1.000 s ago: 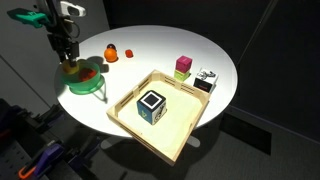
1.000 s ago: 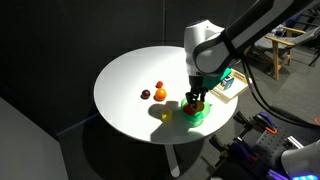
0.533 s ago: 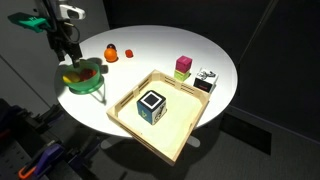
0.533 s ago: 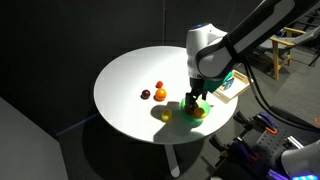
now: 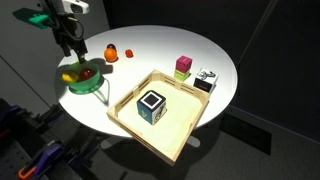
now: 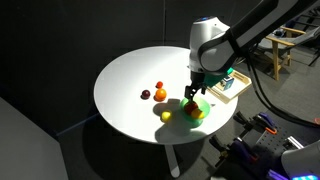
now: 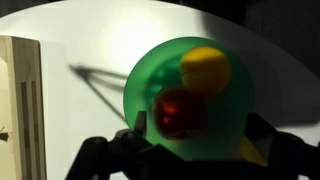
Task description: Put the big red tomato in the green bowl, then put the apple in the green bowl and remove the soft toy block from the box
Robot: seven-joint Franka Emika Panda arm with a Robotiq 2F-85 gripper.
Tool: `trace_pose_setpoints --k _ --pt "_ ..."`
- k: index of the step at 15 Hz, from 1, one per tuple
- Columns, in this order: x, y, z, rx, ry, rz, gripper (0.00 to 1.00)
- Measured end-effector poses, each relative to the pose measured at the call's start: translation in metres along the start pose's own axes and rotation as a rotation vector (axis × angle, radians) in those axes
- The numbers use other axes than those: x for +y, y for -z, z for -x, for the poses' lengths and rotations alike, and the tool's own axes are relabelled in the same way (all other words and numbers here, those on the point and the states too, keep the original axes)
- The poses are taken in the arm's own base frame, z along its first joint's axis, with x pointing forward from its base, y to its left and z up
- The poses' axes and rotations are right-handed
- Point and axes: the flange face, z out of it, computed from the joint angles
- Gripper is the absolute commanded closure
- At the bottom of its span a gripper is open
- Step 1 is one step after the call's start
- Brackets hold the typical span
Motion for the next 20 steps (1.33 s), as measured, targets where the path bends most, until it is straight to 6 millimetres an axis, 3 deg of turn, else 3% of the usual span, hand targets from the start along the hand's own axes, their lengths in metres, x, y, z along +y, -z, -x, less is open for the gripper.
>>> trace_pose_setpoints --k 7,20 --pt "0.038 0.027 -0.009 0.076 -0.083 -0.02 0.0" --pt "0.143 0.035 -0.024 0.107 -0.253 -0.035 0.0"
